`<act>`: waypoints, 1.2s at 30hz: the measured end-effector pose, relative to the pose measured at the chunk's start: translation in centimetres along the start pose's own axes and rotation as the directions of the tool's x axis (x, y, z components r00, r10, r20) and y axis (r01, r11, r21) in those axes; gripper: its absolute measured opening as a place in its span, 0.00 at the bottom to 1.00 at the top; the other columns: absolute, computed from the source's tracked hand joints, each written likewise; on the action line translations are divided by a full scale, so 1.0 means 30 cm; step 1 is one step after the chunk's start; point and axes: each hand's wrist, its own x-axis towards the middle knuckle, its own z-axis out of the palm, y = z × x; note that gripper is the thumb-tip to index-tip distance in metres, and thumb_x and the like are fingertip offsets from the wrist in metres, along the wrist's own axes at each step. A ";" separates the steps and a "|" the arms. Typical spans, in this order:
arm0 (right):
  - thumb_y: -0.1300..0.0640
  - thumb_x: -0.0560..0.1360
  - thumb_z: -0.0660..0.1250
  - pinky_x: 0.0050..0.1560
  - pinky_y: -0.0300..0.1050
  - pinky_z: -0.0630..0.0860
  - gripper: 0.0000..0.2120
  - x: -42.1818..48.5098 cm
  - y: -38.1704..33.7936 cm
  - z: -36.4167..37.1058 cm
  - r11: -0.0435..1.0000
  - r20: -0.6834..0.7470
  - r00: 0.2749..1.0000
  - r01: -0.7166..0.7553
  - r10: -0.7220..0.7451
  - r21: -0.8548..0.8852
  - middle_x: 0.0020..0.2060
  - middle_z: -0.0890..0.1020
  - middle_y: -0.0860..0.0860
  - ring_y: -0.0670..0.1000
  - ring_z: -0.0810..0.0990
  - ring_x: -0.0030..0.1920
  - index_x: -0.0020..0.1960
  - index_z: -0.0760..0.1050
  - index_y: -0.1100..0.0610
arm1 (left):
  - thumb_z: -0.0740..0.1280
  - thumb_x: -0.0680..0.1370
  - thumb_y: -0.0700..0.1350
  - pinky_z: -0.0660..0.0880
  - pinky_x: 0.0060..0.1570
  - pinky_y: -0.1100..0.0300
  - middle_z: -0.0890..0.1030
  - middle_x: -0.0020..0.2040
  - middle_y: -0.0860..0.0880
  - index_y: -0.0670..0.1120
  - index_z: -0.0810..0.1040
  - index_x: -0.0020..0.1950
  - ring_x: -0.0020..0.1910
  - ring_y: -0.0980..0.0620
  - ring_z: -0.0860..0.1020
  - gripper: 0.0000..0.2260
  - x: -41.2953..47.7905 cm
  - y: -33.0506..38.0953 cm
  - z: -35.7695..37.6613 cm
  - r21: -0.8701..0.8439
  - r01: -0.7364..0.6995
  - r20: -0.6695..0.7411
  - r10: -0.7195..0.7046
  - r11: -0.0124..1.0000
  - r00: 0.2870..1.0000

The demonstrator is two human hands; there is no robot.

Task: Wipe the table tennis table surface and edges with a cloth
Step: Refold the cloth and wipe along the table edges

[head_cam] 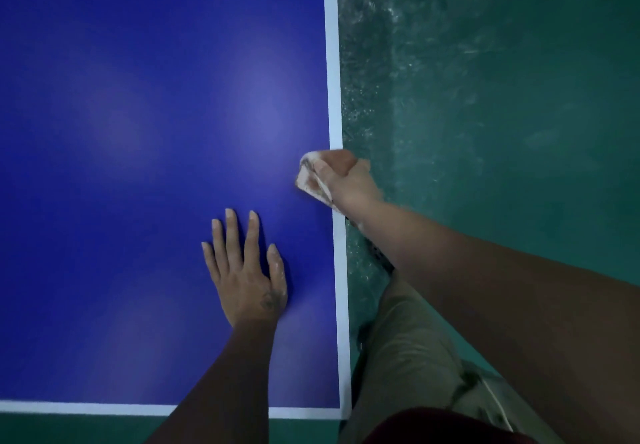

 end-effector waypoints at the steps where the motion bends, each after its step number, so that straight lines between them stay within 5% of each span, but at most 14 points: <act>1: 0.35 0.79 0.72 0.70 0.54 0.72 0.46 -0.004 0.021 -0.007 1.000 0.004 1.000 0.009 -0.009 -0.006 0.78 0.72 0.57 0.60 0.76 0.73 0.83 0.56 0.59 | 0.55 0.89 0.55 0.52 0.85 0.34 0.57 0.89 0.46 0.49 0.64 0.88 0.89 0.41 0.53 0.27 -0.002 -0.001 -0.002 -0.004 0.000 0.006 0.000 1.000 1.000; 7: 0.40 0.80 0.74 0.63 0.47 0.73 0.39 -0.042 0.088 0.002 0.997 -0.021 1.000 0.016 -0.017 -0.074 0.70 0.76 0.54 0.54 0.78 0.66 0.79 0.63 0.60 | 0.58 0.87 0.53 0.53 0.84 0.32 0.56 0.90 0.46 0.49 0.63 0.88 0.89 0.39 0.54 0.28 -0.001 -0.001 -0.011 -0.017 0.008 0.047 -0.008 1.000 0.999; 10: 0.43 0.82 0.72 0.67 0.51 0.78 0.32 -0.001 0.011 0.010 0.993 0.046 0.999 0.033 -0.028 -0.113 0.64 0.81 0.53 0.54 0.82 0.64 0.75 0.69 0.63 | 0.57 0.87 0.53 0.52 0.85 0.33 0.57 0.89 0.45 0.50 0.62 0.88 0.88 0.38 0.54 0.29 0.008 -0.008 -0.007 -0.018 0.002 0.051 -0.001 1.000 0.999; 15: 0.42 0.82 0.72 0.74 0.56 0.75 0.33 0.181 -0.296 -0.043 0.994 0.011 0.995 0.097 -0.097 -0.040 0.71 0.79 0.57 0.59 0.80 0.70 0.78 0.69 0.62 | 0.56 0.87 0.54 0.51 0.85 0.34 0.56 0.89 0.45 0.51 0.61 0.89 0.89 0.39 0.54 0.29 0.007 -0.009 -0.004 -0.021 0.022 0.085 -0.020 1.000 0.996; 20: 0.42 0.83 0.70 0.76 0.57 0.73 0.38 0.259 -0.448 -0.082 0.998 0.012 0.998 0.054 -0.054 -0.012 0.75 0.74 0.60 0.61 0.76 0.74 0.81 0.59 0.64 | 0.54 0.87 0.56 0.49 0.86 0.35 0.56 0.90 0.45 0.51 0.61 0.89 0.89 0.38 0.54 0.29 0.002 -0.017 0.003 -0.023 0.028 0.100 -0.026 0.999 0.995; 26: 0.44 0.84 0.70 0.75 0.58 0.72 0.38 0.097 -0.271 -0.069 0.991 0.086 0.995 -0.045 0.056 -0.123 0.76 0.69 0.59 0.62 0.74 0.73 0.82 0.54 0.61 | 0.55 0.87 0.55 0.52 0.85 0.34 0.57 0.89 0.45 0.50 0.61 0.89 0.88 0.38 0.55 0.29 -0.002 -0.010 -0.004 0.013 0.035 0.127 -0.036 0.999 0.991; 31: 0.43 0.83 0.71 0.75 0.56 0.71 0.45 0.055 -0.247 -0.012 0.979 0.043 0.978 -0.200 0.202 -0.036 0.78 0.66 0.60 0.62 0.72 0.75 0.84 0.50 0.64 | 0.58 0.86 0.53 0.57 0.83 0.30 0.57 0.89 0.44 0.48 0.64 0.87 0.88 0.38 0.55 0.29 0.075 0.022 -0.036 0.022 0.059 0.134 -0.062 0.998 0.989; 36: 0.49 0.84 0.70 0.73 0.57 0.70 0.29 0.148 -0.339 -0.006 0.995 -0.078 0.992 -0.095 0.098 0.031 0.70 0.71 0.58 0.62 0.72 0.73 0.77 0.66 0.62 | 0.60 0.88 0.51 0.56 0.85 0.36 0.65 0.87 0.44 0.40 0.66 0.85 0.88 0.43 0.59 0.27 0.439 0.122 -0.030 -0.144 0.151 0.049 -0.145 0.978 0.988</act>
